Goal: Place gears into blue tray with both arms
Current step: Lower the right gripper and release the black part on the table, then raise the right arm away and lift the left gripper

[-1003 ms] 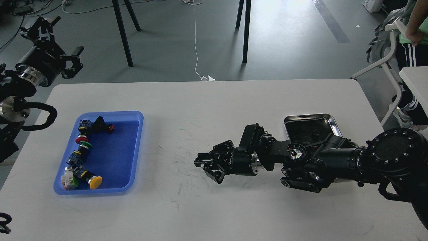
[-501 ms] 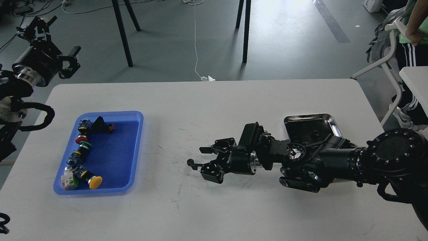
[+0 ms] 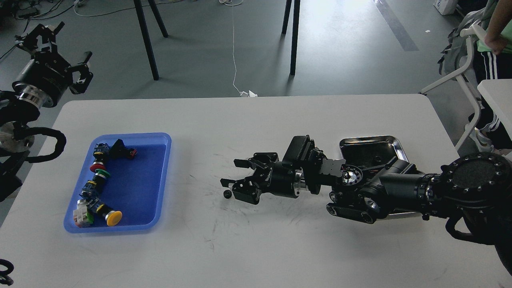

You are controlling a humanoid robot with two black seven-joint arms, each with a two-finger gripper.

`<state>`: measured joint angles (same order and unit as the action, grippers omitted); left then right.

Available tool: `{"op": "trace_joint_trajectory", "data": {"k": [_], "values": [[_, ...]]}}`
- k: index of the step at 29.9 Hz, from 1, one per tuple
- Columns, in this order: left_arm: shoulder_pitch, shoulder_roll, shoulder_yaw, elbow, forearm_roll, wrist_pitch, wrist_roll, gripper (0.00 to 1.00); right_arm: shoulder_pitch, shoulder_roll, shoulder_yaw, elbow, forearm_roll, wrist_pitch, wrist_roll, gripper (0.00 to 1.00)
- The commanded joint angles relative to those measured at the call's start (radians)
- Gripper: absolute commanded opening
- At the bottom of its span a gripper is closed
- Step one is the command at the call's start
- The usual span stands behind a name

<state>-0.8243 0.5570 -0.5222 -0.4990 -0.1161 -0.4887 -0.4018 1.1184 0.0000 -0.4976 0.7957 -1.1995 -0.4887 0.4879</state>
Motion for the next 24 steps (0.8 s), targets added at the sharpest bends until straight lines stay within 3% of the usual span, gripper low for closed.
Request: {"op": "trace_joint_trajectory", "data": {"k": [1,6,14,21,24], "values": [[0.014,-0.020,-0.007,-0.016,-0.002,0.000,-0.054,0.96,0.012,0.000,0.042,-0.001,0.092,0.000,0.000,0.84],[0.025,-0.025,0.001,-0.101,0.004,0.000,-0.055,0.98,0.050,0.000,0.129,0.010,0.141,0.000,-0.002,0.89],[0.039,-0.031,0.018,-0.116,0.006,0.038,-0.049,0.98,0.136,0.000,0.238,0.016,0.296,0.000,-0.002,0.89],[0.034,-0.012,0.077,-0.165,0.007,0.163,-0.045,0.99,0.139,-0.002,0.373,0.008,0.457,0.010,-0.009,0.90],[0.025,0.018,0.129,-0.177,0.007,0.130,-0.055,0.99,0.136,-0.046,0.412,0.008,0.509,0.024,-0.009,0.91]]}}
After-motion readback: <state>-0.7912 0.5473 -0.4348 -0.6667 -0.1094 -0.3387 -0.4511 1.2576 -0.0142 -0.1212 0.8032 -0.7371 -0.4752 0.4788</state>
